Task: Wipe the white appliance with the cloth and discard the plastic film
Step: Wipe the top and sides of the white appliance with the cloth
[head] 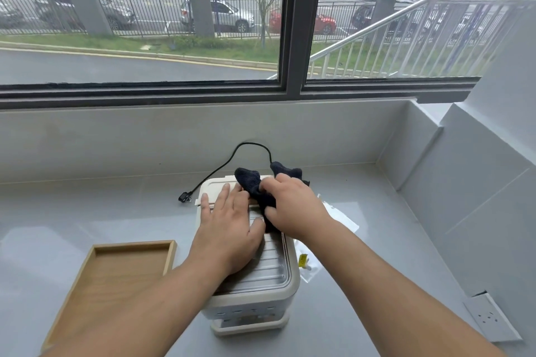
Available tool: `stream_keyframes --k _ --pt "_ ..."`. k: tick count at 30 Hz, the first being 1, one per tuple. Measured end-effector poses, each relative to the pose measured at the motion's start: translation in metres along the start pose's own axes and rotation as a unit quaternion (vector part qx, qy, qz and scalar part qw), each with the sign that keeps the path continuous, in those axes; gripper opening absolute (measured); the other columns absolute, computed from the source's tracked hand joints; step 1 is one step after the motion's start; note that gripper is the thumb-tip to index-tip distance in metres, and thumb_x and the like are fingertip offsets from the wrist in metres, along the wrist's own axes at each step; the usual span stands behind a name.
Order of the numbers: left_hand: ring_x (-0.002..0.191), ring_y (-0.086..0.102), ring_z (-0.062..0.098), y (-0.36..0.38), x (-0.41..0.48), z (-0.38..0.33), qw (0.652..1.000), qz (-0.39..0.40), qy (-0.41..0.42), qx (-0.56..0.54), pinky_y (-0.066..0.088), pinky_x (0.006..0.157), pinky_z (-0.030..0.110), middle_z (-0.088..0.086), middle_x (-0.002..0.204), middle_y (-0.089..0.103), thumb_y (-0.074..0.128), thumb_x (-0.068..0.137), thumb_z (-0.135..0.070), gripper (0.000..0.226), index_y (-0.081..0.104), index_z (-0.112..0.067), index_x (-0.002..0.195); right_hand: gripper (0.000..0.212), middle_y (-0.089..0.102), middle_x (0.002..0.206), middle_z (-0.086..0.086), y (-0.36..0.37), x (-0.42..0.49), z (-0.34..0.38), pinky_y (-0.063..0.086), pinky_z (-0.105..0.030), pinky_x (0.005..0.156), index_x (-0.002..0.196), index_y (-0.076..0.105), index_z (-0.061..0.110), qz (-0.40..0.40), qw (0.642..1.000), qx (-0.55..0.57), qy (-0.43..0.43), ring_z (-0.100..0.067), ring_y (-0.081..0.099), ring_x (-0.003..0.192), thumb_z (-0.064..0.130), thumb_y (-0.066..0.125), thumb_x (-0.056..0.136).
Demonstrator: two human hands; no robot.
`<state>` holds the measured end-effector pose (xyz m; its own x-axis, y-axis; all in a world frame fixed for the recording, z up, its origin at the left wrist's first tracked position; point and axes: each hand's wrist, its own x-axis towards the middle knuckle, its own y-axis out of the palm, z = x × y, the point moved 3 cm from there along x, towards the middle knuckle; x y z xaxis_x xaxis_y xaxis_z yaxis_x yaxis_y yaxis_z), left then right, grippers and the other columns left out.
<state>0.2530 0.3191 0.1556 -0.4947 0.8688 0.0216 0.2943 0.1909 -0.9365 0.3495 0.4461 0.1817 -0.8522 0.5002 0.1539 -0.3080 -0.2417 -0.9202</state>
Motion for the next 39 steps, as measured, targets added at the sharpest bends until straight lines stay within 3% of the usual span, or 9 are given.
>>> stream_keyframes --k 4,9,17,23,28,31,34,36,39 --pt "0.161 0.005 0.018 -0.002 -0.001 0.001 0.999 -0.007 -0.015 -0.029 -0.009 0.128 0.052 0.001 0.173 0.021 0.023 0.087 -0.047 0.079 0.02 -0.019 0.161 0.033 0.041 0.093 0.005 0.002 -0.01 0.01 0.046 -0.04 0.079 0.117 0.057 0.023 0.001 0.999 -0.022 0.026 -0.03 0.051 0.096 0.022 0.059 0.084" --pt "0.161 0.007 0.021 -0.003 -0.001 0.001 0.999 -0.004 -0.003 -0.032 -0.007 0.128 0.054 -0.002 0.172 0.023 0.027 0.095 -0.034 0.071 0.013 -0.02 0.164 0.03 0.042 0.092 0.007 0.005 -0.027 0.019 0.036 -0.035 0.072 0.114 0.056 0.026 0.002 0.998 -0.032 0.047 -0.027 0.051 0.095 0.025 0.058 0.084" --pt "0.161 0.009 0.026 -0.005 -0.004 0.0 1.0 0.013 0.024 -0.009 -0.002 0.127 0.061 -0.004 0.172 0.024 0.018 0.09 -0.038 0.07 0.023 -0.031 0.16 0.03 0.055 0.099 0.002 0.005 -0.055 0.031 0.048 -0.04 0.08 0.112 0.057 0.026 0.009 0.996 -0.021 0.09 -0.028 0.054 0.096 0.027 0.056 0.082" --pt "0.158 0.02 0.022 -0.012 -0.012 -0.002 0.997 0.03 0.061 -0.037 0.003 0.129 0.053 -0.005 0.168 0.035 0.025 0.086 -0.039 0.072 0.042 -0.026 0.155 0.025 0.053 0.094 0.002 0.003 -0.072 0.04 0.05 -0.04 0.075 0.107 0.055 0.026 0.025 0.994 -0.02 0.108 -0.028 0.055 0.092 0.028 0.054 0.082" --pt "0.137 0.047 0.023 -0.027 -0.025 0.003 0.988 0.011 0.093 -0.126 0.028 0.122 0.044 -0.005 0.143 0.06 0.047 0.083 -0.034 0.063 0.049 -0.031 0.146 0.024 0.047 0.093 0.006 0.004 -0.084 0.049 0.046 -0.039 0.073 0.106 0.053 0.028 0.037 0.993 -0.034 0.108 -0.029 0.055 0.095 0.03 0.053 0.082" --pt "0.145 0.042 0.016 -0.028 -0.038 0.016 0.982 0.012 0.126 -0.138 0.032 0.121 0.034 -0.01 0.162 0.044 0.055 0.085 -0.031 0.076 0.033 -0.04 0.157 0.016 0.044 0.09 0.006 0.005 -0.081 0.055 0.039 -0.037 0.069 0.093 0.041 0.03 0.042 0.992 -0.052 0.104 -0.027 0.052 0.09 0.03 0.054 0.083" --pt "0.148 0.039 0.018 -0.025 -0.048 0.026 0.984 0.016 0.135 -0.117 0.033 0.121 0.035 -0.011 0.172 0.025 0.056 0.088 -0.037 0.082 0.017 -0.051 0.158 0.02 0.044 0.089 0.005 0.007 -0.078 0.059 0.04 -0.037 0.071 0.089 0.036 0.033 0.056 0.991 -0.049 0.108 -0.026 0.047 0.088 0.029 0.054 0.081" --pt "0.147 0.039 0.019 -0.024 -0.053 0.031 0.984 0.008 0.133 -0.116 0.033 0.119 0.033 -0.01 0.172 0.024 0.055 0.089 -0.041 0.077 0.021 -0.052 0.158 0.017 0.046 0.091 0.005 0.006 -0.076 0.062 0.042 -0.038 0.073 0.092 0.042 0.033 0.061 0.991 -0.041 0.113 -0.027 0.052 0.093 0.028 0.054 0.08" --pt "0.149 0.037 0.02 -0.025 -0.057 0.035 0.985 -0.002 0.14 -0.101 0.028 0.121 0.033 -0.004 0.168 0.033 0.058 0.089 -0.04 0.066 0.043 -0.041 0.154 0.021 0.05 0.093 0.006 0.004 -0.071 0.068 0.045 -0.037 0.078 0.097 0.052 0.033 0.064 0.991 -0.013 0.119 -0.027 0.056 0.099 0.025 0.055 0.078"
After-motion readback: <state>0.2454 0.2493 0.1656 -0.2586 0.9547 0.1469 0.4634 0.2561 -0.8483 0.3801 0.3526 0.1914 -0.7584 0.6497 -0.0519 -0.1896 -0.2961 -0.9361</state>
